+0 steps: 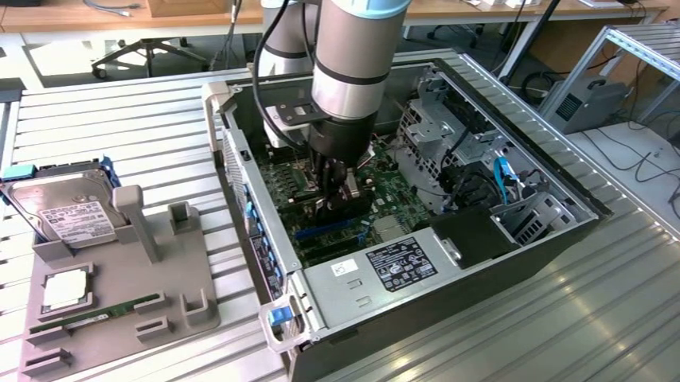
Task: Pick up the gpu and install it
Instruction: 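Insert the gpu into the slot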
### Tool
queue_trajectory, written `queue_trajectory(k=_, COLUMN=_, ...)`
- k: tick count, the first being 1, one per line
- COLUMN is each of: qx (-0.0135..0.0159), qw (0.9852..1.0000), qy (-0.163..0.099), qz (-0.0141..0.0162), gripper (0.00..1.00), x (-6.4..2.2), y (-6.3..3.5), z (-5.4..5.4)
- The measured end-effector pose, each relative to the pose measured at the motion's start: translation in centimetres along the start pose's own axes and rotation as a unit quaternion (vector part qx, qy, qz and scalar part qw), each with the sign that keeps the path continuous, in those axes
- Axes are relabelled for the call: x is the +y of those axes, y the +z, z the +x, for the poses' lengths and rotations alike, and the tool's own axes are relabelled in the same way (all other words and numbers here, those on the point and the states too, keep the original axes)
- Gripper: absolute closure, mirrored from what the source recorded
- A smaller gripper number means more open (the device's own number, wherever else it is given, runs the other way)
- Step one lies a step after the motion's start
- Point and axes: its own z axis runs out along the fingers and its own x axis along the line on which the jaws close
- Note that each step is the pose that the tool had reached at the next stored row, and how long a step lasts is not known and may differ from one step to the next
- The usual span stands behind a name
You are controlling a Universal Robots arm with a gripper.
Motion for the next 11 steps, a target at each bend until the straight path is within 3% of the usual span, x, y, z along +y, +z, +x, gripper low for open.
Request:
queue_trajectory(k=4, qx=-0.0011, qw=1.0000, qy=0.000, qz=-0.0001, gripper=0.73, x=0.01, y=-0.01, z=0.00)
queue_trajectory(k=6, qx=-0.0051, qw=1.0000, qy=0.000, qz=-0.0001, gripper=0.73, x=0.00, y=-0.01, z=0.00)
queue_trajectory(k=8, qx=-0.0127, qw=0.9999, qy=0.000, qz=-0.0003, gripper=0.73, x=0.00, y=0.00, z=0.00)
queue_trajectory(k=9, qx=-0.0150, qw=0.9999, qy=0.000, qz=-0.0004, gripper=0.73, x=0.00, y=-0.01, z=0.00)
queue_trajectory(k=11, qx=-0.0157, qw=0.9999, qy=0.000, qz=-0.0003, gripper=0.73, x=0.00, y=0.00, z=0.00)
